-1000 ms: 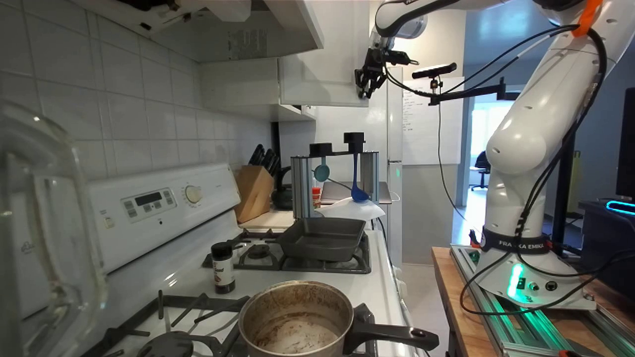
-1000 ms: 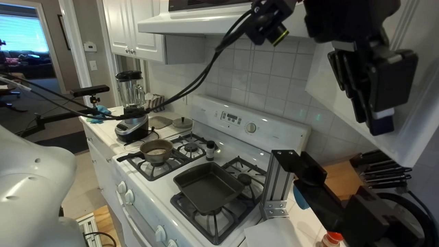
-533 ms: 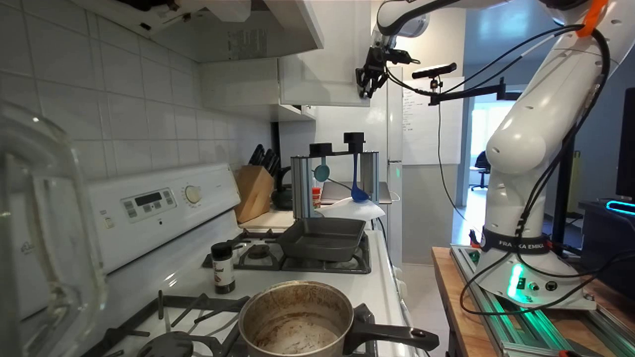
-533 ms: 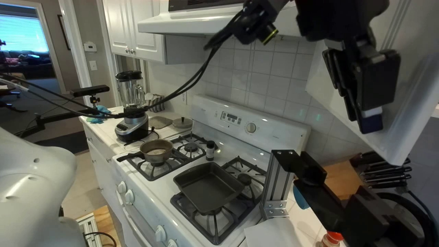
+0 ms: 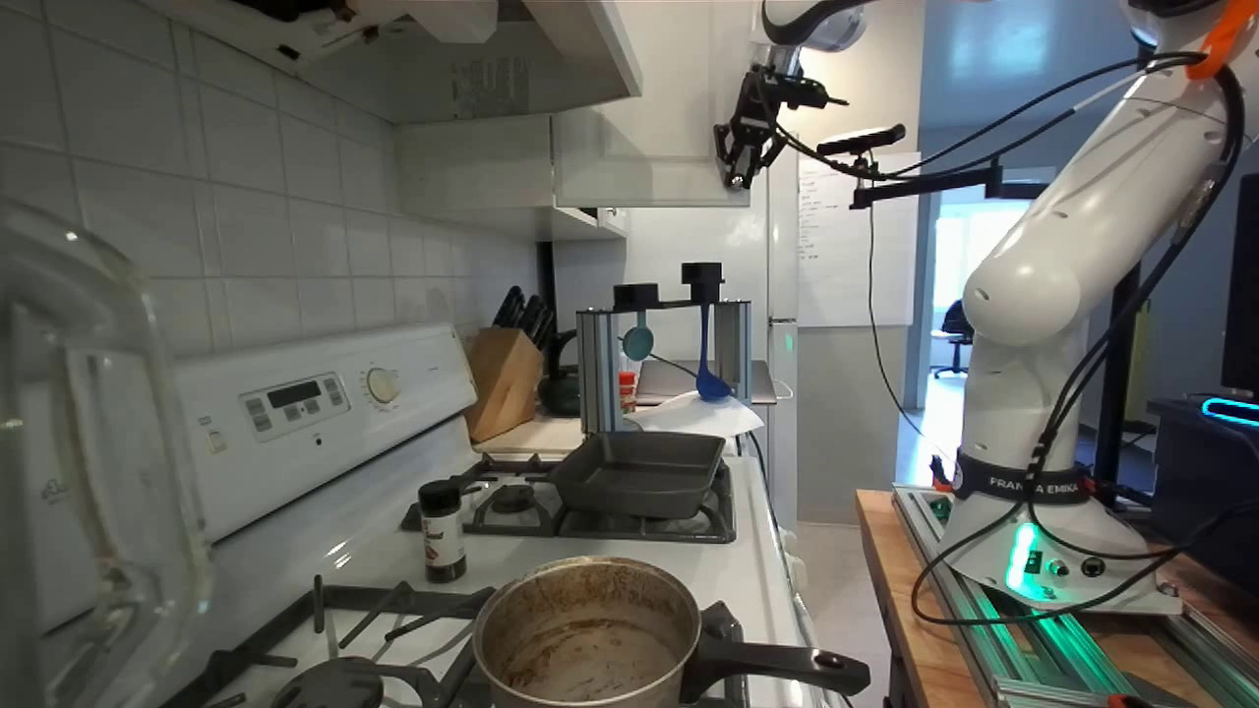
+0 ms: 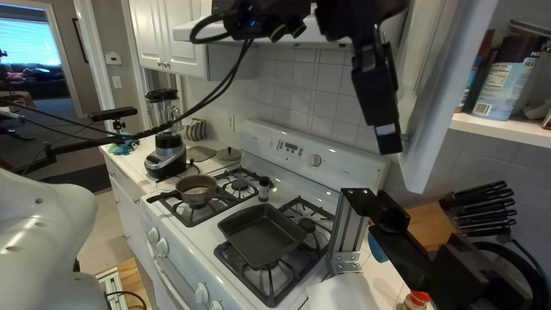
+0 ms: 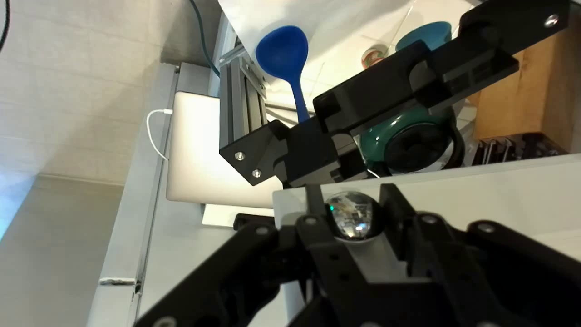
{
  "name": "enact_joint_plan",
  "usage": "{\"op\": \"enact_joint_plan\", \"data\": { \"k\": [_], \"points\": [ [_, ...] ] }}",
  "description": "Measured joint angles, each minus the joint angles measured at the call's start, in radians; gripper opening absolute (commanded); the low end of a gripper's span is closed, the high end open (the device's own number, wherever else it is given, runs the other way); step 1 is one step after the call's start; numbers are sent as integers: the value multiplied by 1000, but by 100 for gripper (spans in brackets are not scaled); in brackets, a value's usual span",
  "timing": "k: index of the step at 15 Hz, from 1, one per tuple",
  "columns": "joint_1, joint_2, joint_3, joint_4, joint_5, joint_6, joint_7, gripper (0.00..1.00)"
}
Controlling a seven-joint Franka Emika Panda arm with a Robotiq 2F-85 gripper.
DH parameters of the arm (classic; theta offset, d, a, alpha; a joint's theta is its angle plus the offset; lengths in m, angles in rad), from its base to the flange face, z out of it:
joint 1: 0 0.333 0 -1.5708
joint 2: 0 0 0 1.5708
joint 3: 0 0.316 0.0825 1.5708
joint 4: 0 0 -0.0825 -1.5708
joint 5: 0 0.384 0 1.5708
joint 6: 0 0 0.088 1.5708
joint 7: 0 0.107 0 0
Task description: Open the top left cabinet door of the cabinet on the right
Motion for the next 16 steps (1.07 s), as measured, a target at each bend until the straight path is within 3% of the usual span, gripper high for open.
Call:
{"op": "enact_joint_plan", "data": {
  "k": [16],
  "points": [
    [4,-96,101,-23,56,-187,395,10]
  ]
}}
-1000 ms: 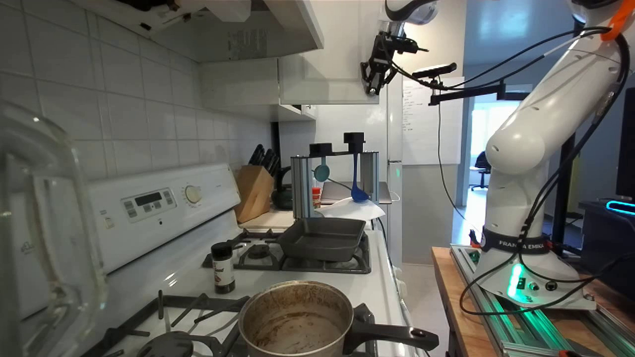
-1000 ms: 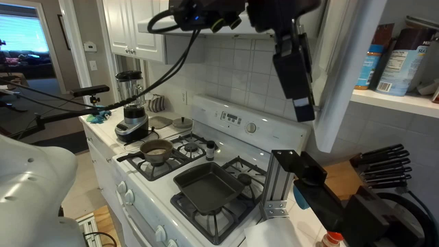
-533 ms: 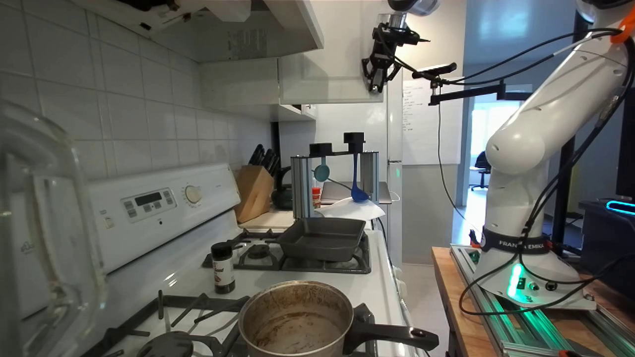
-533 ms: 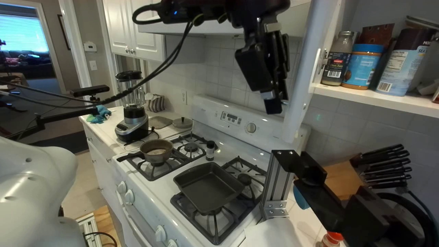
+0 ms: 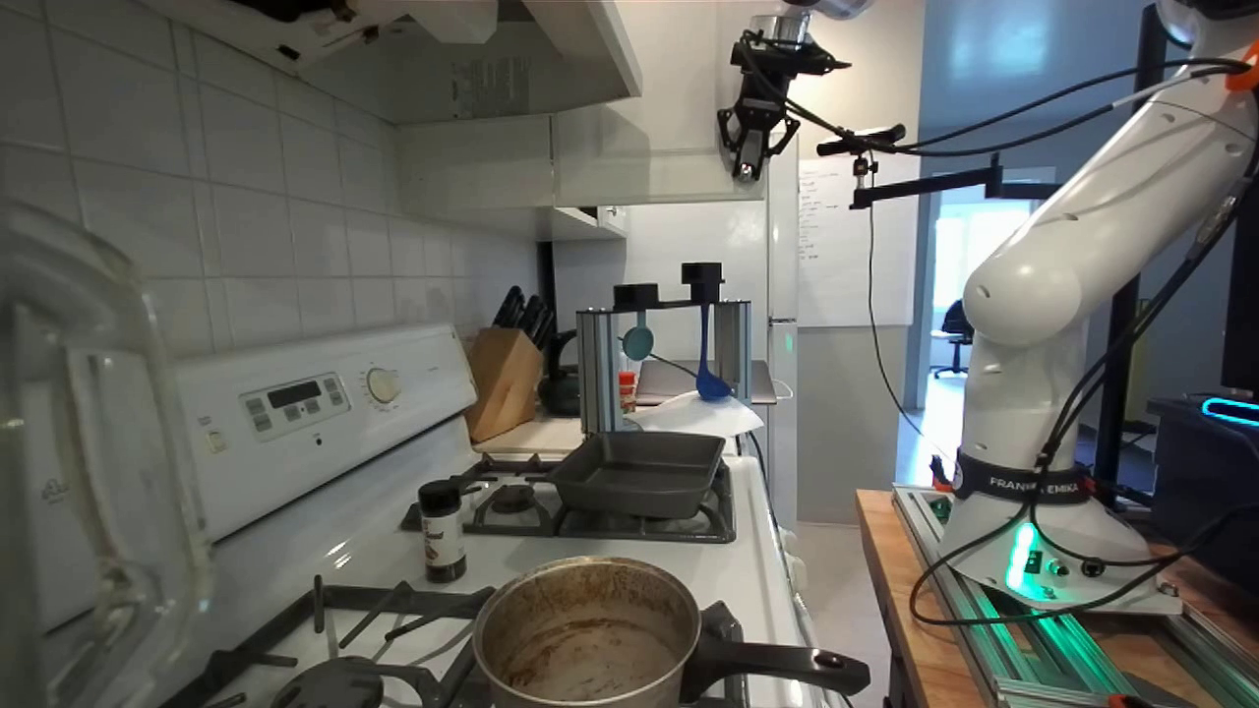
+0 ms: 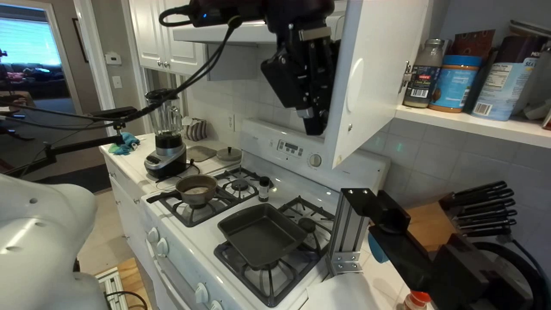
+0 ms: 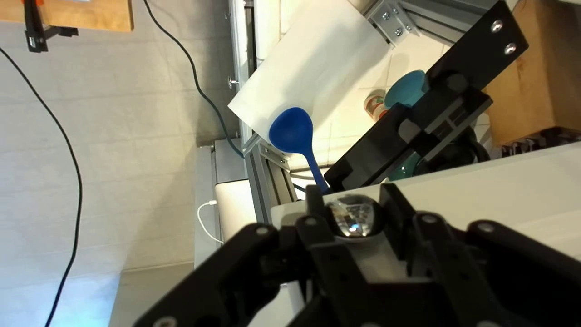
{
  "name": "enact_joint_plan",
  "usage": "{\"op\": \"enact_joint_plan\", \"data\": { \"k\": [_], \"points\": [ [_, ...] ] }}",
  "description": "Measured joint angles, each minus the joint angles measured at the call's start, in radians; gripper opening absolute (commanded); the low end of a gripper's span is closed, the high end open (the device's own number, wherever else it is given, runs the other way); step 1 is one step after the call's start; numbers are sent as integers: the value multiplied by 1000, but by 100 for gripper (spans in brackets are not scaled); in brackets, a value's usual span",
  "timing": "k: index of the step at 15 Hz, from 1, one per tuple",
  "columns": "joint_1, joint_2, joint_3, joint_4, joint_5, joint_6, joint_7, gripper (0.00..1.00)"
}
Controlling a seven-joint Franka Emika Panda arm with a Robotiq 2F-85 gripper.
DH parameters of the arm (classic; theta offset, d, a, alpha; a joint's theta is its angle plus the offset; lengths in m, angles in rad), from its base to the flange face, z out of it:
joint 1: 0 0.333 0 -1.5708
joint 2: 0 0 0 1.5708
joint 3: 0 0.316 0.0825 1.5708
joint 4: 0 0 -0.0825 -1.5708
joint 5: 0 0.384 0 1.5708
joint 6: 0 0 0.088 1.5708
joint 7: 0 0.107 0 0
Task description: Open the top left cabinet door of the cabinet on the right
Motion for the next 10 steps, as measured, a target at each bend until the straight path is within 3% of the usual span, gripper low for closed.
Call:
{"op": "enact_joint_plan", "data": {
  "k": [8,9,10],
  "points": [
    [17,-41,27,-27,12,-17,128,10],
    [17,-45,32,-29,12,-20,147,32],
    [18,-48,39,-30,12,-26,165,60]
  ]
}}
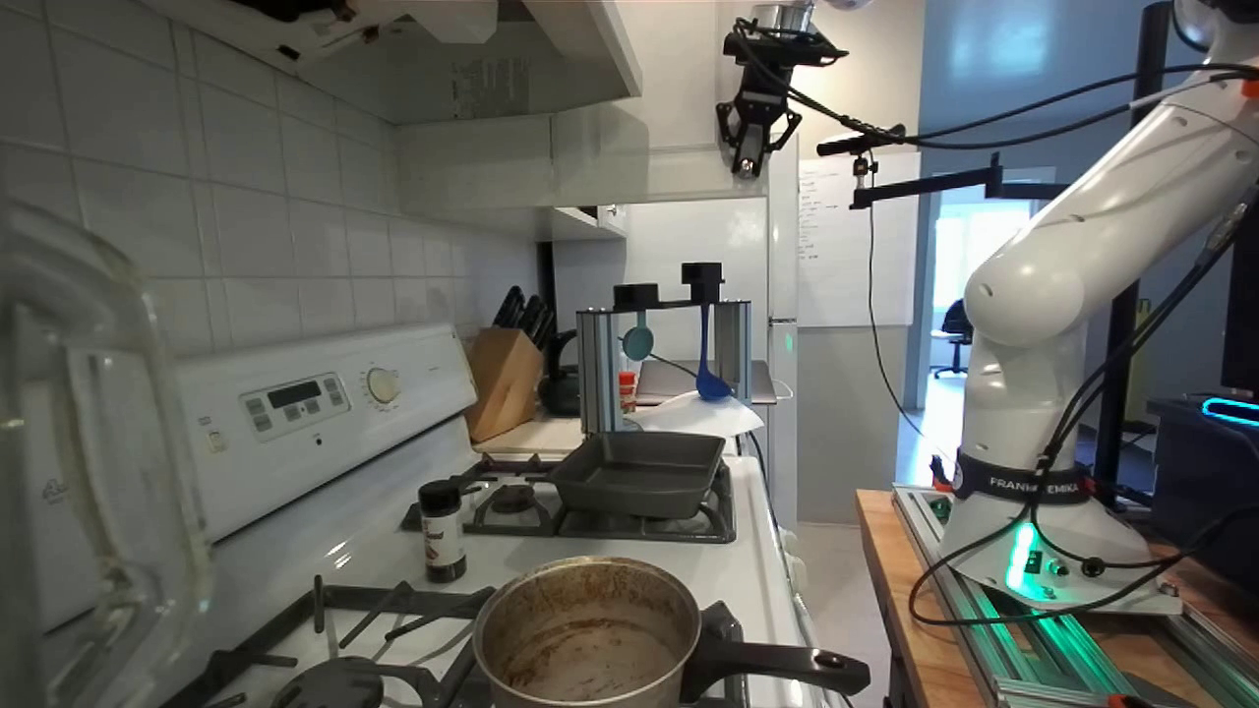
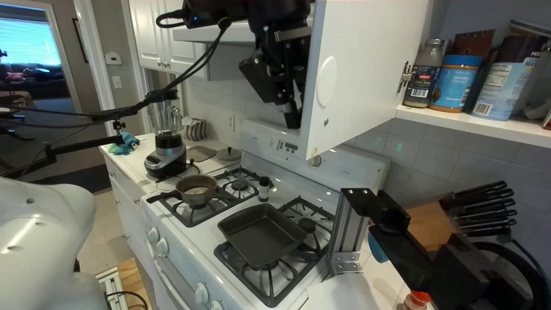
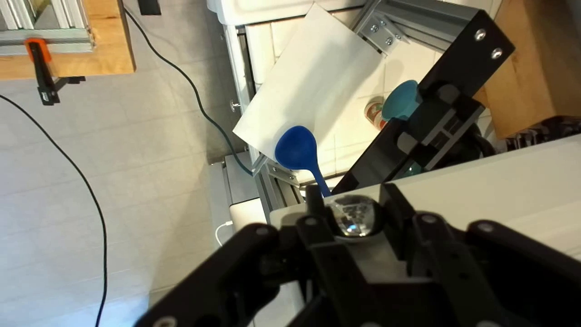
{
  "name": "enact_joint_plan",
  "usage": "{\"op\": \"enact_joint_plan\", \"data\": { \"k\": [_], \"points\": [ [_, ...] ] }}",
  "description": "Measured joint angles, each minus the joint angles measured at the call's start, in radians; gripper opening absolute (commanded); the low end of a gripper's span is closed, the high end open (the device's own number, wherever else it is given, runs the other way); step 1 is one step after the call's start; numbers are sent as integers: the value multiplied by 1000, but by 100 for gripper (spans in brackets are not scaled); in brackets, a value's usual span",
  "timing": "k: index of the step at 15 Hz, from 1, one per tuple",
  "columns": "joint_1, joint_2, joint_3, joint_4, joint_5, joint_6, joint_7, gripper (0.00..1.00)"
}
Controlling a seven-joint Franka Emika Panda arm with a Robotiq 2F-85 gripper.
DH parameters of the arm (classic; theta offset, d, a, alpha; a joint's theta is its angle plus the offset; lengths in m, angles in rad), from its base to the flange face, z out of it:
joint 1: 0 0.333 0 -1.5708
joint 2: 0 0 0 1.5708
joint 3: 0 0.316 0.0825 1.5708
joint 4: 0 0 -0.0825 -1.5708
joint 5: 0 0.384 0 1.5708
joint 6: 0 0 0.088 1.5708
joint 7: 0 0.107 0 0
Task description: Open the top left cabinet door of the cabinet on the right
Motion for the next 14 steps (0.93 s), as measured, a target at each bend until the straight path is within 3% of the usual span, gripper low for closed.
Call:
{"op": "enact_joint_plan", "data": {
  "k": [2,7,14],
  "points": [
    [6,-4,12,0,0,-14,28,67],
    [33,-5,25,-1,3,-69,83,99],
    [82,-31,28,-1,3,-111,91,100]
  ]
}}
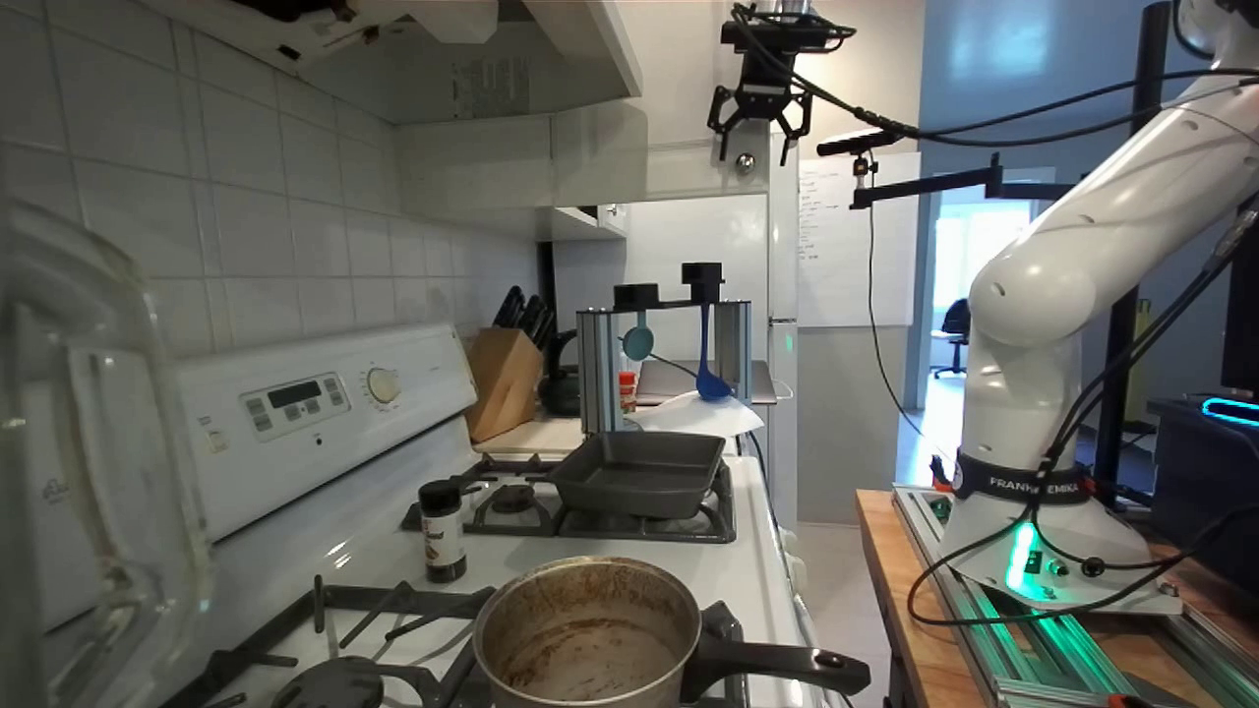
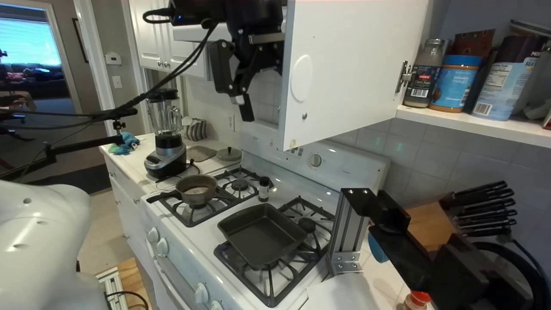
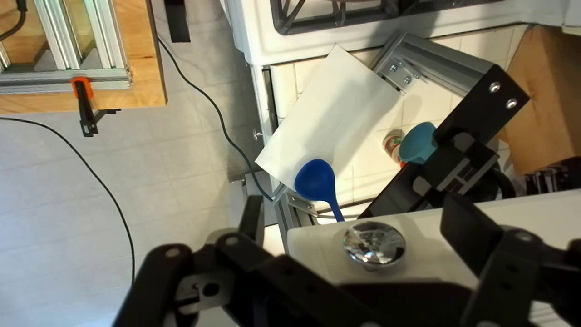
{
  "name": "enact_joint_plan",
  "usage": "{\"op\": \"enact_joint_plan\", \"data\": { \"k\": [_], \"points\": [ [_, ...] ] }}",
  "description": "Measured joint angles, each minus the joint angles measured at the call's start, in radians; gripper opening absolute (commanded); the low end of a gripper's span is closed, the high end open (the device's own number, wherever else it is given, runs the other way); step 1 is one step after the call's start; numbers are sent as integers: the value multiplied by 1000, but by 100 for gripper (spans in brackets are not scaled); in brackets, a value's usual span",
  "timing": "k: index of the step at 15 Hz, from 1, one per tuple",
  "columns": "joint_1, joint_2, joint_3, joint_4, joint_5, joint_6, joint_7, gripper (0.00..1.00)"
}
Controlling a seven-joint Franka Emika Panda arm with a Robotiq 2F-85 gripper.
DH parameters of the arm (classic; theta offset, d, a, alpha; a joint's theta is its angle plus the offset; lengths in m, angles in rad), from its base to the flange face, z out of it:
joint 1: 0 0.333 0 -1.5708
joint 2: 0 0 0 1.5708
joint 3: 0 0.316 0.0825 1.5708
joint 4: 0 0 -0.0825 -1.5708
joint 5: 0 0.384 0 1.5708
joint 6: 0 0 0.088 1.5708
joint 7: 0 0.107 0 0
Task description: Open the top left cabinet door of the cabinet on the right
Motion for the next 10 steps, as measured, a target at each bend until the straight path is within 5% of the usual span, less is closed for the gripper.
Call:
{"op": "enact_joint_plan", "data": {
  "k": [10],
  "points": [
    [56,-79,26,-4,-41,-98,-192,100]
  ]
}}
